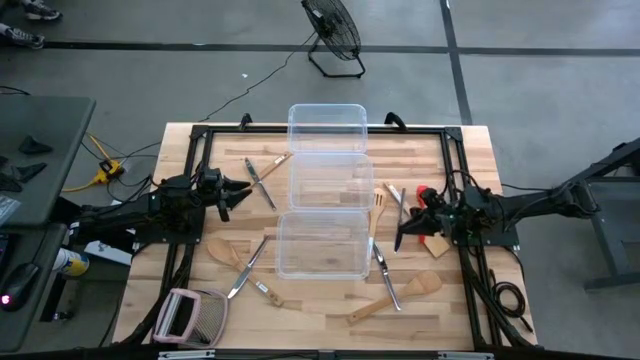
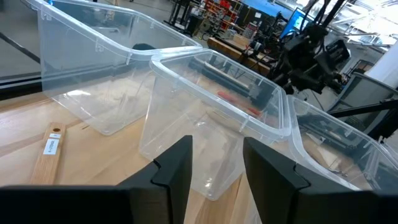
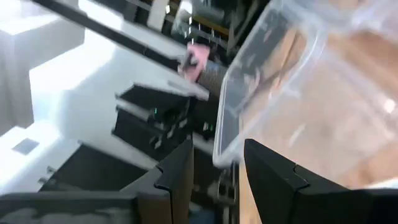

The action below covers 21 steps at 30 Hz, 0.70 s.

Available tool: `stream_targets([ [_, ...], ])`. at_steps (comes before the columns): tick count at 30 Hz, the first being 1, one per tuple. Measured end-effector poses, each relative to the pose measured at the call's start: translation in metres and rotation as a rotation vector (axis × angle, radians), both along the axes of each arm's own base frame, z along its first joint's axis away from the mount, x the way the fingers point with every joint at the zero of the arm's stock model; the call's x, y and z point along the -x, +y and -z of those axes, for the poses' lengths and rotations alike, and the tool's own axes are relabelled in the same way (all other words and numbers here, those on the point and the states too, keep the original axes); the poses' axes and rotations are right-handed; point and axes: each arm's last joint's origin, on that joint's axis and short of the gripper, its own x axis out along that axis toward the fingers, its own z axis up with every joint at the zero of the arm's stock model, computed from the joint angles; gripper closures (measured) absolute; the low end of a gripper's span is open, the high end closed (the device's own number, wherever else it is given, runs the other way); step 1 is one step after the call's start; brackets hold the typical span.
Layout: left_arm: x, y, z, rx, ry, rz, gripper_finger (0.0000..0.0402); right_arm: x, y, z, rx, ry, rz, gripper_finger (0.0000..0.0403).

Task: Pick & Place Kitchen Items
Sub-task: Put the silver knife into the bottom transparent bin

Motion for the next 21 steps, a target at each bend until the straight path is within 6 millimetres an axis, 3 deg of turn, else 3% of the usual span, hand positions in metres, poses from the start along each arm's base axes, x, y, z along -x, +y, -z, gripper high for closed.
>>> stream_targets([
  [4, 0.000, 0.000, 0.000, 0.000, 0.000, 0.000, 0.0258, 0.000, 0.001, -0.012, -0.004, 0.020, -0.054, 0.0268],
  [14, 0.000, 0.000, 0.000, 0.000, -0.001, 0.000, 0.0258, 0.004, 0.002, -0.030, -0.058, 0.376, -0.040, 0.0268],
  [21, 0.000, 0.000, 0.000, 0.000, 0.000, 0.000, 0.0258, 0.004, 0.011, -0.048, -0.083, 0.497, -0.097, 0.0268],
])
